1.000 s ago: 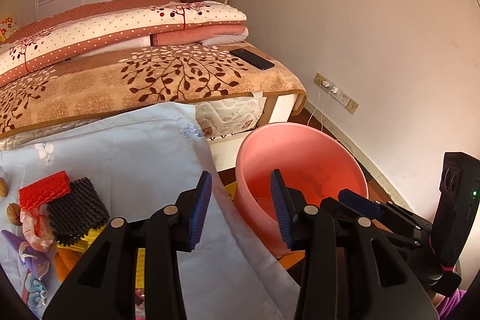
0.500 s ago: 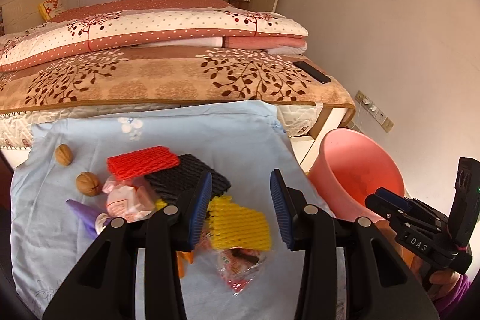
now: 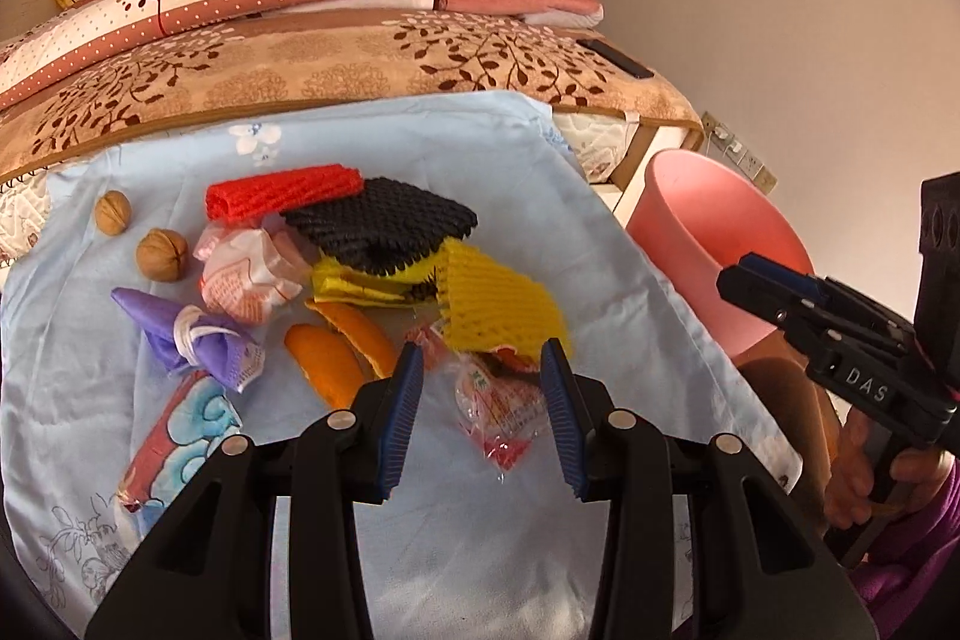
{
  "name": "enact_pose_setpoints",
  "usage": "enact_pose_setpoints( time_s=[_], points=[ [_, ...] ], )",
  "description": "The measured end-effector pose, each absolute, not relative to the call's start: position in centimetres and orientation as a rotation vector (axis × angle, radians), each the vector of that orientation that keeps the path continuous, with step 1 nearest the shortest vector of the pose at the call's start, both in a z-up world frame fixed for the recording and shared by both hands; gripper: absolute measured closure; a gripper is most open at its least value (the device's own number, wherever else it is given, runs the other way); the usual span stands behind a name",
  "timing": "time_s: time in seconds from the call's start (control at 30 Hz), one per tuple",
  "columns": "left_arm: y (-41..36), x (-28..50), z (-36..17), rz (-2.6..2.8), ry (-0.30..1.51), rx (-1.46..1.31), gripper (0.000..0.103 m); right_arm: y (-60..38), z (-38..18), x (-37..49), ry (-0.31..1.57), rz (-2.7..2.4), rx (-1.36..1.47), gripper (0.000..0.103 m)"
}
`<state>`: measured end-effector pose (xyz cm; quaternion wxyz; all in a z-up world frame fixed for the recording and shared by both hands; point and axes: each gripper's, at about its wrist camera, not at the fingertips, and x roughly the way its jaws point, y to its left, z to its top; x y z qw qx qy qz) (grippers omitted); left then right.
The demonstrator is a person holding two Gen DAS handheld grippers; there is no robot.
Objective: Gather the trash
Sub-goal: 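Move the left tool back to the sheet and grasp the clear plastic bag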
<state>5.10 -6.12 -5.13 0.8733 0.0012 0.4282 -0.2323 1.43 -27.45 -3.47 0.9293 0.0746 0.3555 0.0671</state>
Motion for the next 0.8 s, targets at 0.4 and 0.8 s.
enact_pose_setpoints(
  time_s=[0.4,0.8],
  points=[
    [-6.3,6.6,-7.9,-0.479,1.017,-0.06,0.062,-25.3,-3.6,1.2,0.736,0.212,0.099,0.064],
    [-5.2,5.9,-6.4,-0.487,0.952,-0.086,0.093,-23.8,-4.0,1.8,0.756,0.275,0.086,0.058]
  ],
)
